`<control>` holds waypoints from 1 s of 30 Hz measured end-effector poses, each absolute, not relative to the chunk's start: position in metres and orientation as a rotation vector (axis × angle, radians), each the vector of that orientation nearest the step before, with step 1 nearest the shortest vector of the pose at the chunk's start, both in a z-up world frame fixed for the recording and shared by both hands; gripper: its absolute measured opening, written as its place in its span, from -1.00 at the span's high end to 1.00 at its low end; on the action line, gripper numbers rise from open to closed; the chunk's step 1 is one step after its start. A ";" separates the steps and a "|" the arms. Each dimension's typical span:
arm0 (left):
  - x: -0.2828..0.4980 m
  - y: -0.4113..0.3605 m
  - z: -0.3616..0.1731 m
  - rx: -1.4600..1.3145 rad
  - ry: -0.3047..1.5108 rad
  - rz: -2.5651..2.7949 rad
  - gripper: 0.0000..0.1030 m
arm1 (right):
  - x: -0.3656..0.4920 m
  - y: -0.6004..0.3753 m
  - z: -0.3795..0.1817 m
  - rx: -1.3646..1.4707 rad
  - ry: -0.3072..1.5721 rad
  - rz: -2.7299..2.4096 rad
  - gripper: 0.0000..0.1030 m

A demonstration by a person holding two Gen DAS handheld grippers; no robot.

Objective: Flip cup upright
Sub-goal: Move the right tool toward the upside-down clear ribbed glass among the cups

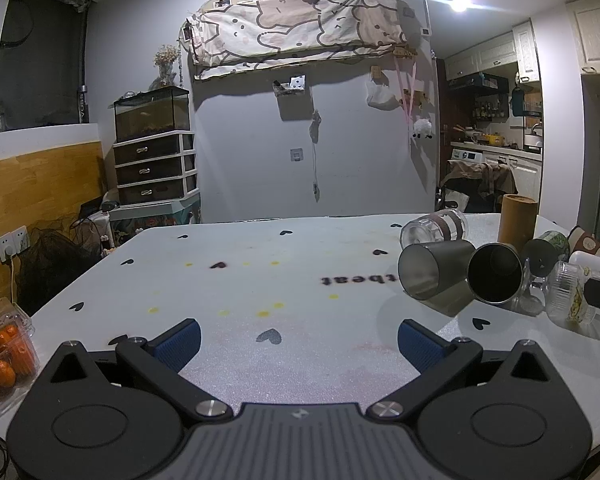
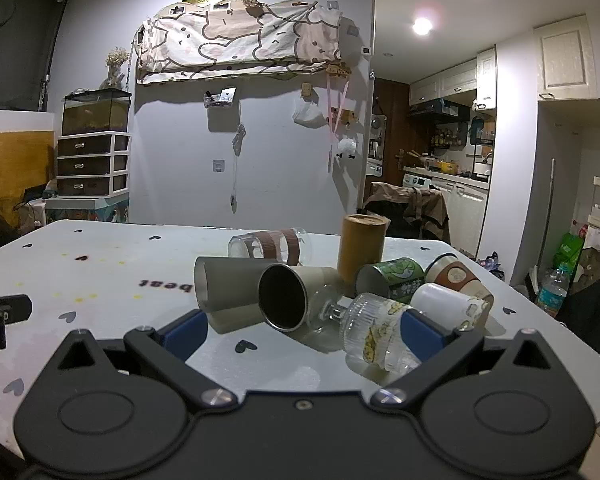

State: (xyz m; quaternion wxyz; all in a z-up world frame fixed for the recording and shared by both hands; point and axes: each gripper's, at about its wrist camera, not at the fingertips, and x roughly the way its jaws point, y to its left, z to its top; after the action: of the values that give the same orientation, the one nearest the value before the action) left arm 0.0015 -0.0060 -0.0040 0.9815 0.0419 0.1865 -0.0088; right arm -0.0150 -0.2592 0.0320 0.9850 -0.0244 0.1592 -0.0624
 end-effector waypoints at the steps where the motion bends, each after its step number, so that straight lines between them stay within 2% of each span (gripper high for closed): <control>1: 0.002 -0.006 -0.004 0.084 0.375 -0.018 -1.00 | -0.015 -0.261 0.032 -0.049 0.320 -0.125 -1.00; 30: 0.003 -0.010 -0.005 0.086 0.376 -0.019 -1.00 | -0.016 -0.259 0.036 -0.048 0.327 -0.124 -1.00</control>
State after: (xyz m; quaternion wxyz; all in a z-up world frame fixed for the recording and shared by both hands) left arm 0.0027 -0.0100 -0.0051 0.9814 0.0426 0.1868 -0.0095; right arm -0.0155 -0.2589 0.0361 0.9845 -0.0240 0.1624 -0.0618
